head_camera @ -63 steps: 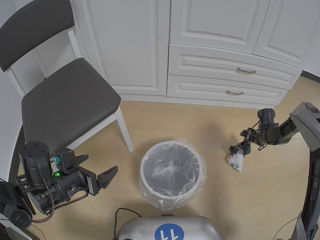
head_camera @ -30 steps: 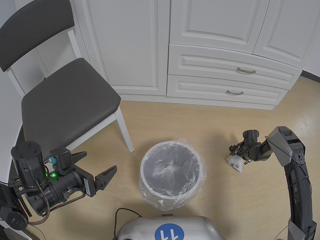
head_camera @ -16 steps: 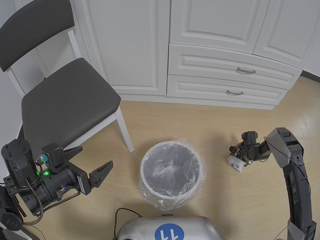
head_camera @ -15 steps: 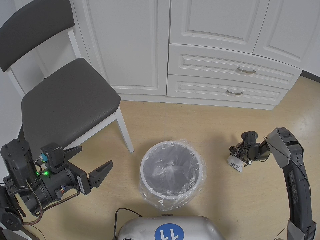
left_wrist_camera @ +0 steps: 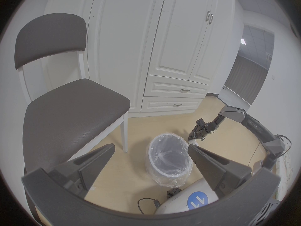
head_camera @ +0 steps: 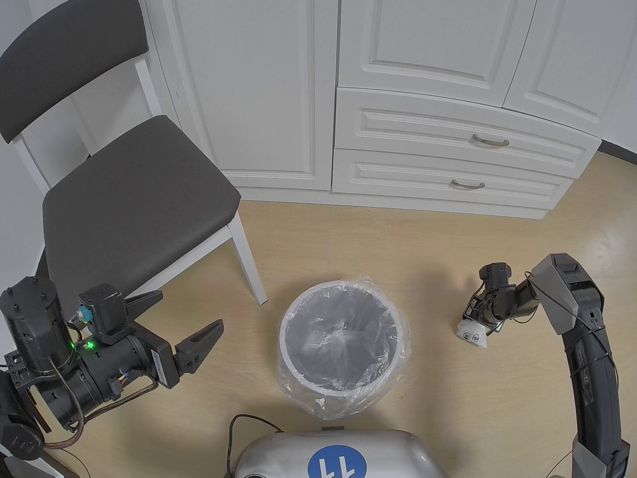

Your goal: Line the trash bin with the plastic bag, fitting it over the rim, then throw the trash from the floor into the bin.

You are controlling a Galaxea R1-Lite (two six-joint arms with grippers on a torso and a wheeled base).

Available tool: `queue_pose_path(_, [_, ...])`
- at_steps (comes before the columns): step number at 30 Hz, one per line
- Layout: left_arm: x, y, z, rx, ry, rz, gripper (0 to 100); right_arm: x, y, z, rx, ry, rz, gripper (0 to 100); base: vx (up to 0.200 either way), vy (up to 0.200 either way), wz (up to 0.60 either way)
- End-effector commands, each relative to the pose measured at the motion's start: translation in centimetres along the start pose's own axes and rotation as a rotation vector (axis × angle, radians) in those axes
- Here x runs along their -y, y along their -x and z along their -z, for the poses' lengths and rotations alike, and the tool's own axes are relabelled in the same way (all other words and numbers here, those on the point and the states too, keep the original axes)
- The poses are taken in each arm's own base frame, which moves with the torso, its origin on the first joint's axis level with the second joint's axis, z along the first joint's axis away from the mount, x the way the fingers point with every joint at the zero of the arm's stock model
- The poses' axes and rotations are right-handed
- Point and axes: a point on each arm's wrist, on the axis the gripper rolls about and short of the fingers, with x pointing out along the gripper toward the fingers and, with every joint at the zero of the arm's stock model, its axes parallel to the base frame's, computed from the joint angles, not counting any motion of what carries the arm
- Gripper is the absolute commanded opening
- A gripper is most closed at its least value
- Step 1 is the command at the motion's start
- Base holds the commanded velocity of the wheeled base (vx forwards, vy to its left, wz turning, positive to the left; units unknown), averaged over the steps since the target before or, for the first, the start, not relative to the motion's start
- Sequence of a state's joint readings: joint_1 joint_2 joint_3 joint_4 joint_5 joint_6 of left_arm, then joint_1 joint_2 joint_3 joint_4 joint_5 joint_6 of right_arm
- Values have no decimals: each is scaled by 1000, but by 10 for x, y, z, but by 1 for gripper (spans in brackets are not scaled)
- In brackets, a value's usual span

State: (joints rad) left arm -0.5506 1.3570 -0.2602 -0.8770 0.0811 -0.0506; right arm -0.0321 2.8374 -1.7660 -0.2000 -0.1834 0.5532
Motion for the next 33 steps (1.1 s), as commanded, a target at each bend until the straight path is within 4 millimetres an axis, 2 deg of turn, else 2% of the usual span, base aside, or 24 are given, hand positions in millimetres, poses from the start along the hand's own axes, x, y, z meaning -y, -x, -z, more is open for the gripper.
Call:
queue_pose_path(1, [0, -1, 1, -7, 1, -1, 100, -3, 3, -2, 2, 1, -3, 0, 0, 0, 0])
queue_pose_path(5, [0, -1, 1, -4, 0, 0, 100, -1, 9, -2, 21, 7, 46, 0, 0, 0, 0])
queue_pose_path(8, [1, 0, 1, -1, -1, 7, 100, -3, 25, -8, 53, 33, 96, 0, 0, 0, 0])
queue_pose_path(9, [1, 0, 1, -1, -1, 7, 100, -3, 25, -8, 53, 33, 96, 0, 0, 0, 0])
queue_pose_path(10, [7, 2, 2, -5, -9, 40, 100, -4, 47, -17, 60, 56, 106, 0, 0, 0, 0])
queue_pose_path(12, [10, 3, 2, -6, -13, 55, 100, -2, 64, -17, 47, 85, 109, 0, 0, 0, 0])
queue_pose_path(13, [11, 4, 2, -3, -16, 60, 100, -1, 83, -16, 28, 137, 111, 0, 0, 0, 0])
queue_pose_path(15, [11, 4, 1, 4, -17, 43, 100, 0, 105, -13, 1, 216, 99, 0, 0, 0, 0])
queue_pose_path(16, [11, 4, 1, 6, -21, 32, 100, 2, 114, -12, -8, 242, 92, 0, 0, 0, 0])
queue_pose_path(18, [11, 4, 1, 5, -23, 31, 100, 3, 115, -13, -10, 248, 90, 0, 0, 0, 0])
queue_pose_path(19, [10, 5, 1, 5, -40, 6, 100, 5, 152, -12, -30, 340, 37, 0, 0, 0, 0])
queue_pose_path(23, [10, 6, -1, 24, -40, -11, 100, 8, 192, -8, -50, 407, -44, 0, 0, 0, 0])
queue_pose_path(27, [9, 8, -4, 39, -49, -17, 100, 13, 241, -5, -45, 508, -163, 0, 0, 0, 0])
queue_pose_path(33, [8, 16, -11, 84, -63, -21, 100, 15, 295, 1, 48, 595, -281, 0, 0, 0, 0])
